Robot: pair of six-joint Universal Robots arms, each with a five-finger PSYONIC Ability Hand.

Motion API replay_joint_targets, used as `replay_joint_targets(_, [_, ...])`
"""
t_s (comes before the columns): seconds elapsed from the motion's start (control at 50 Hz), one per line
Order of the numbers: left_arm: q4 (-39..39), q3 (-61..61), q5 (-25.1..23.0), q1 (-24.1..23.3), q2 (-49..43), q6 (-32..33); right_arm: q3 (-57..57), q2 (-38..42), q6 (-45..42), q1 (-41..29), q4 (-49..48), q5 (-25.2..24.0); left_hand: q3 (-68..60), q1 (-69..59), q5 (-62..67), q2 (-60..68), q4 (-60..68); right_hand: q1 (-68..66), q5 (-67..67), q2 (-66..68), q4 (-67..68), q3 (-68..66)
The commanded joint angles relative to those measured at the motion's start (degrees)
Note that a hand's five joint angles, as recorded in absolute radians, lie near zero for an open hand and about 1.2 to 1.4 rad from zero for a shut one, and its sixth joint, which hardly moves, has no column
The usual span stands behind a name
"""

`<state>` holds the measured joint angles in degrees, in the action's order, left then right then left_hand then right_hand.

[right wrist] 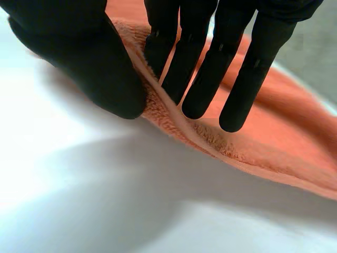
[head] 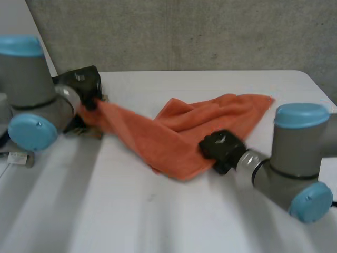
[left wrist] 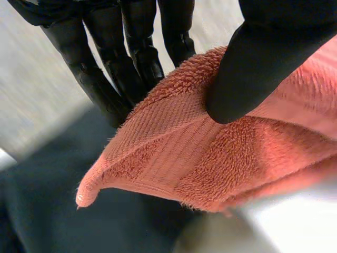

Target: Fold the laundry.

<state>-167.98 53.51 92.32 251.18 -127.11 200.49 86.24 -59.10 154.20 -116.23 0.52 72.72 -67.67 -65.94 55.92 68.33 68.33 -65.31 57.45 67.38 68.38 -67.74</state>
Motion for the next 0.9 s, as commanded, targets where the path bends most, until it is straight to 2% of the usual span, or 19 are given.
replay_joint_targets(0.02, [-2.8,-9.9,0.3,-2.9,4.6,-3.0,7.2,-4.1,12.5,-14.4,2.6,-4.0,-12.3,-14.1,14.1,11.7,11.7,-14.7,12.5,12.6,11.6,-12.3])
replay_joint_targets(0.06, [-3.5,-11.9,0.4,-3.7,5.6,-3.5,6.8,-4.7,18.7,-19.4,2.0,-4.1,-12.3,-14.1,14.1,11.7,11.7,-9.8,7.7,7.8,6.8,-7.4])
replay_joint_targets(0.14, [-4.1,-12.6,0.3,-4.6,7.5,-4.3,3.6,-6.5,26.6,-21.0,-0.3,-1.8,-12.3,-14.1,14.1,11.7,11.7,40.6,-42.7,-42.6,-43.6,43.0])
replay_joint_targets(0.16, [-4.1,-12.4,0.3,-4.7,8.0,-4.4,2.9,-7.3,27.7,-20.0,-1.0,-0.5,-12.3,-14.1,14.1,11.7,11.7,43.5,-45.6,-45.6,-46.6,45.9])
replay_joint_targets(0.2, [-4.1,-11.2,0.1,-4.6,9.9,-4.7,1.4,-8.9,28.1,-17.5,-1.7,2.1,-12.3,-14.1,14.1,11.7,11.7,48.2,-50.4,-50.3,-51.3,50.6])
replay_joint_targets(0.24, [-4.2,-10.2,-0.3,-4.5,11.4,-5.0,-1.4,-10.9,26.6,-11.8,-1.8,5.0,-12.3,-14.1,14.1,11.7,11.7,48.9,-51.1,-51.0,-52.0,51.3])
replay_joint_targets(0.28, [-4.2,-8.2,-1.5,-4.2,14.2,-5.5,-4.7,-12.2,22.7,-6.4,1.0,4.9,-12.3,-14.1,14.1,11.7,11.7,48.8,-50.9,-50.8,-51.8,51.2])
replay_joint_targets(0.34, [-4.5,-5.8,-3.7,-3.7,17.3,-6.0,-9.5,-11.4,16.9,-2.6,4.7,3.2,-12.3,-14.1,14.1,11.7,11.7,46.2,-48.4,-48.3,-49.3,48.7])
replay_joint_targets(0.36, [-4.8,-4.3,-5.5,-3.5,19.6,-6.5,-13.5,-9.3,13.2,-1.3,6.8,1.6,-12.3,-14.1,14.1,11.7,11.7,46.1,-48.2,-48.1,-49.1,48.5])
replay_joint_targets(0.42, [-5.2,-2.0,-8.0,-3.3,23.1,-7.5,-20.9,-4.7,9.8,-0.9,9.3,0.8,-12.3,-14.1,14.1,11.7,11.7,49.2,-51.4,-51.3,-52.3,51.7])
replay_joint_targets(0.52, [-6.4,3.2,-12.1,-3.2,30.3,-10.1,-40.2,9.7,8.0,-2.3,12.6,2.2,-12.3,-14.1,14.1,11.7,11.7,55.3,-57.5,-57.4,-58.4,57.7])
replay_joint_targets(0.58, [-7.4,5.3,-13.3,-3.2,33.1,-11.0,-48.0,16.3,7.7,-3.3,12.5,2.5,-12.3,-14.1,14.1,11.7,11.7,55.3,-57.5,-57.4,-58.4,57.7])
replay_joint_targets(0.68, [-9.7,9.8,-15.1,-3.3,38.3,-12.0,-63.5,31.6,7.3,-3.8,11.1,2.2,-12.3,-14.1,14.1,11.7,11.7,55.3,-57.5,-57.4,-58.4,57.7])
replay_joint_targets(0.82, [-11.9,13.0,-16.5,-3.1,41.4,-13.2,-71.2,44.6,7.4,-4.7,10.0,2.2,-12.3,-14.1,14.1,11.7,11.7,55.3,-57.5,-57.4,-58.4,57.7])
replay_joint_targets(0.84, [-12.1,13.1,-16.4,-3.1,41.4,-13.4,-71.7,45.2,7.5,-4.7,9.6,2.6,-12.3,-14.1,14.1,11.7,11.7,46.0,-48.1,-48.1,-49.1,48.4])
replay_joint_targets(0.86, [-12.4,13.2,-16.3,-3.1,41.5,-13.5,-72.3,45.5,7.6,-4.6,8.8,3.2,-12.3,-14.1,14.1,11.7,11.7,26.7,-28.9,-28.8,-29.8,29.2])
replay_joint_targets(0.88, [-12.5,13.2,-16.3,-3.0,41.5,-13.5,-73.0,45.6,7.8,-4.4,7.7,4.2,-12.3,-14.1,14.1,11.7,11.7,1.6,-3.7,-3.6,-4.6,4.0])
replay_joint_targets(0.9, [-12.9,13.2,-16.2,-2.7,41.5,-13.4,-74.4,44.9,8.6,-4.1,4.5,7.5,-12.3,-14.1,14.1,11.7,11.7,-14.5,12.4,12.5,11.5,-12.1])
